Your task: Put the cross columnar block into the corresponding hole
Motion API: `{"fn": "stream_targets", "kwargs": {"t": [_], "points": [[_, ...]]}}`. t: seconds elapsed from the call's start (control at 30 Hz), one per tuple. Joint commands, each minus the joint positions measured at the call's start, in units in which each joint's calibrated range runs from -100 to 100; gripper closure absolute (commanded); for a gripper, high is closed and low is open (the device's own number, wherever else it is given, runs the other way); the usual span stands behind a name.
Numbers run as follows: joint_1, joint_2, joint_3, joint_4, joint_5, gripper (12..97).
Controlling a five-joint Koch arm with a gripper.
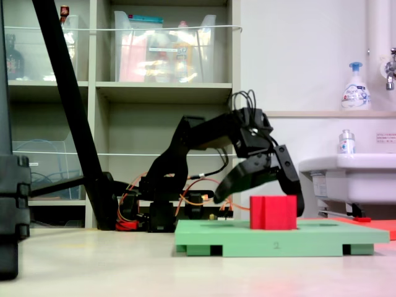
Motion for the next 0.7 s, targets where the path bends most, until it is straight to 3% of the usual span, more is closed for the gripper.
{"fn": "stream_targets", "kwargs": {"t": [0.0, 0.2, 0.43, 0.57, 0.67], "points": [[0.2, -8.0, 1.4, -3.3, 0.3, 13.0], [1.1, -39.3, 1.4, -18.2, -5.0, 13.2], [-2.5, -72.3, 1.2, -25.8, -21.3, 14.0], [-8.9, -83.3, 1.0, -27.3, -36.8, 35.2], [-12.8, -86.0, 0.6, -27.0, -40.6, 37.9]]}}
